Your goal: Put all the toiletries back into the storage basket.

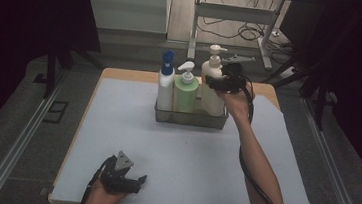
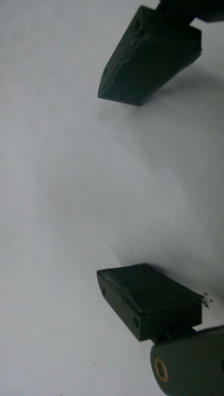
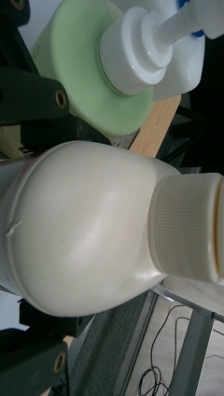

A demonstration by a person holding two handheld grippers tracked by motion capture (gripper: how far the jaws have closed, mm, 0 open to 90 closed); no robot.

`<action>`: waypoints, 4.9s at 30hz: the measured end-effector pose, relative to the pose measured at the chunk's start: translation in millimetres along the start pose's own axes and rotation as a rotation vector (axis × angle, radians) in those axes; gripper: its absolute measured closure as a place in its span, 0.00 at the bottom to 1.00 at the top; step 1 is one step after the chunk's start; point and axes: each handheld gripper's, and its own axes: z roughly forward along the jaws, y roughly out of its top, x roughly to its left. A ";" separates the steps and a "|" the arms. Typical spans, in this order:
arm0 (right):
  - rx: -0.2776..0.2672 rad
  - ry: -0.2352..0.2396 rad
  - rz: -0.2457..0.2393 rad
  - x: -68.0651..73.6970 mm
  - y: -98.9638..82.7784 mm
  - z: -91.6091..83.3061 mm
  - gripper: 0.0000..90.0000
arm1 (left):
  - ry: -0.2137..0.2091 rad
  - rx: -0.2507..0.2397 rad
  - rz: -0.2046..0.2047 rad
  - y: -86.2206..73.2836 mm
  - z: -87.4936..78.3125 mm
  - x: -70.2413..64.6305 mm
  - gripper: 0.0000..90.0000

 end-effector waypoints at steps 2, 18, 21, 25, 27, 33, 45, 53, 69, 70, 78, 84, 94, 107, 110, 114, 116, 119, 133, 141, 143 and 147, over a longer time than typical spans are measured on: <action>0.005 0.005 0.001 0.6 -2.0 1.0 0.40 | 0.000 0.000 0.000 0.0 0.0 0.0 0.14; 0.049 0.027 0.008 0.5 -15.9 -2.6 0.40 | 0.000 0.000 0.000 0.0 0.0 -0.1 0.14; 0.060 0.029 0.011 0.6 -19.1 -3.1 0.40 | 0.000 0.000 0.000 0.0 0.0 -0.1 0.14; 0.070 0.030 0.007 0.5 -23.3 -3.8 0.40 | 0.000 0.000 0.000 0.0 0.0 0.0 0.14; 0.072 0.028 0.007 0.6 -25.1 -3.8 0.40 | 0.000 0.000 0.000 0.0 0.1 0.0 0.14; 0.085 0.027 0.006 0.3 -30.3 -4.0 0.40 | -0.001 0.000 -0.002 0.0 0.1 -0.2 0.14; 0.113 0.029 0.009 -1.0 -42.0 -0.8 0.40 | 0.000 0.002 0.000 0.0 -0.1 -0.1 0.14; 0.120 0.029 0.018 -2.3 -48.5 2.3 0.40 | 0.001 0.001 -0.001 0.0 0.0 -0.2 0.14; 0.088 0.055 0.020 -6.1 -53.3 -2.9 0.34 | 0.001 0.001 0.002 0.0 -0.1 -0.1 0.14; 0.085 0.053 0.012 -5.6 -53.5 -4.6 0.34 | 0.001 0.000 0.002 0.0 0.0 -0.1 0.14; 0.071 0.058 0.003 -6.4 -58.1 -19.4 0.33 | 0.000 -0.001 0.000 -0.1 0.1 -0.3 0.14; 0.065 0.072 -0.010 -8.4 -61.8 -33.0 0.34 | 0.001 -0.002 0.001 -0.1 0.1 -0.3 0.14; 0.064 0.101 0.001 -13.6 -68.2 -53.0 0.46 | 0.001 -0.001 0.001 -0.2 0.0 -0.3 0.14; 0.099 0.070 0.042 -30.8 -82.2 -55.9 0.68 | 0.001 -0.001 0.001 -0.2 0.0 -0.3 0.14; 0.102 0.060 0.045 -33.7 -83.6 -53.9 0.75 | 0.001 -0.001 0.001 -0.2 0.0 -0.3 0.14; 0.115 0.036 0.050 -37.1 -85.1 -47.1 0.83 | 0.001 -0.001 0.001 -0.2 0.0 -0.3 0.14; 0.123 0.025 0.050 -37.9 -86.2 -42.9 0.87 | 0.000 -0.001 0.001 -0.2 0.0 -0.2 0.14; 0.131 0.022 0.053 -39.4 -88.2 -36.5 0.90 | 0.001 -0.001 0.001 -0.2 0.0 -0.3 0.14; 0.154 0.026 0.069 -42.3 -94.8 -11.6 0.94 | 0.001 0.001 0.002 -0.1 -0.1 -0.1 0.14; 0.160 0.038 0.061 -42.5 -93.4 -1.0 0.95 | 0.001 0.000 0.002 -0.2 -0.1 -0.1 0.14; 0.160 0.034 0.054 -42.6 -93.7 2.0 0.96 | 0.001 0.000 0.002 -0.2 -0.1 -0.1 0.14; 0.161 0.044 0.065 -44.5 -96.5 6.9 0.98 | 0.000 -0.001 0.000 -0.2 0.0 -0.2 0.14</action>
